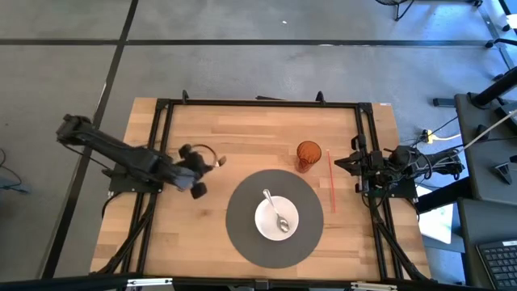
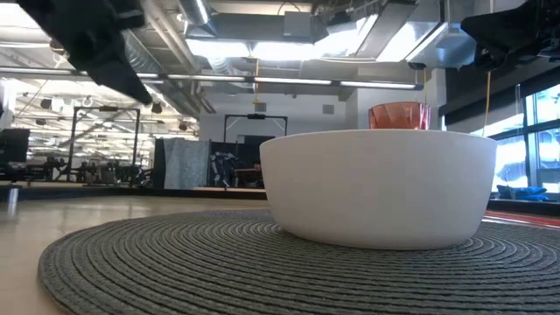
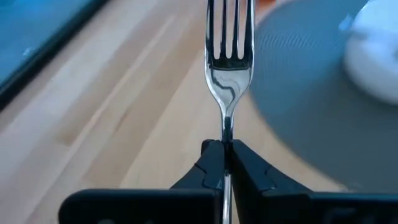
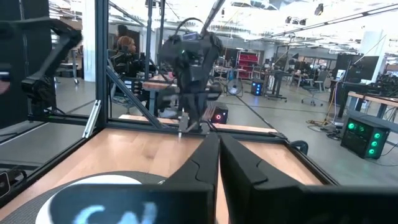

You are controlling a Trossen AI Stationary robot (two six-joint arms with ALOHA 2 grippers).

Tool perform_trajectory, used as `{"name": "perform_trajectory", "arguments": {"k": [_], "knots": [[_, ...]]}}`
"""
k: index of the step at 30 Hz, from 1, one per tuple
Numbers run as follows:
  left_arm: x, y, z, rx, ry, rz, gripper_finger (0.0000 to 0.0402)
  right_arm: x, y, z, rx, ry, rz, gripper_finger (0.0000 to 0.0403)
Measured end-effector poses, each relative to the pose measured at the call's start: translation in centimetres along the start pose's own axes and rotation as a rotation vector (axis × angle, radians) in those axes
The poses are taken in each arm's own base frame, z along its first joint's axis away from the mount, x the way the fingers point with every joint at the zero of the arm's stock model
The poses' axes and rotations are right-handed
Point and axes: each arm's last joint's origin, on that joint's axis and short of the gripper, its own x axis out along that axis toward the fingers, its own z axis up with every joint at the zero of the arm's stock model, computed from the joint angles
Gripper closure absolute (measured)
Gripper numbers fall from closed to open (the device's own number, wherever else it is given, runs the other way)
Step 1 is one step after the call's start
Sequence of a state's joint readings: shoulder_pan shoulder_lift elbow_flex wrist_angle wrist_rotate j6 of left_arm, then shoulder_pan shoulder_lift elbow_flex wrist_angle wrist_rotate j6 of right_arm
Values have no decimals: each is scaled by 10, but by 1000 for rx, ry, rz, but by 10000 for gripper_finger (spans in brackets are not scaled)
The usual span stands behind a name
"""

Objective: Pick & Place Utensil
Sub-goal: Put the fork into the white bowl

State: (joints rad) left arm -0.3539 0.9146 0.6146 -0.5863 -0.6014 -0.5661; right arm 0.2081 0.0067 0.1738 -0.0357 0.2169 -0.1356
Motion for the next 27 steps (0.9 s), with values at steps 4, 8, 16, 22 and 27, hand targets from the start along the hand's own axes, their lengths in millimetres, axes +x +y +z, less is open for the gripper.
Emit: {"name": "perform_trajectory", "arguments": {"k": [4, 8, 16, 22, 27], "knots": [[-15, 19, -17, -35, -169, -113, 396, 0, 0, 0, 0, 0, 0, 386], [-17, 33, -35, -100, -331, -231, 397, 0, 0, 0, -3, 0, 0, 386], [-13, 50, -60, -166, -443, -316, 397, 0, 0, 0, -1, 0, -1, 386], [-7, 52, -69, -168, -442, -316, 397, 0, 0, 0, -2, -1, -1, 386], [-7, 53, -68, -178, -447, -328, 396, 0, 0, 0, -3, -1, 0, 386]]}}
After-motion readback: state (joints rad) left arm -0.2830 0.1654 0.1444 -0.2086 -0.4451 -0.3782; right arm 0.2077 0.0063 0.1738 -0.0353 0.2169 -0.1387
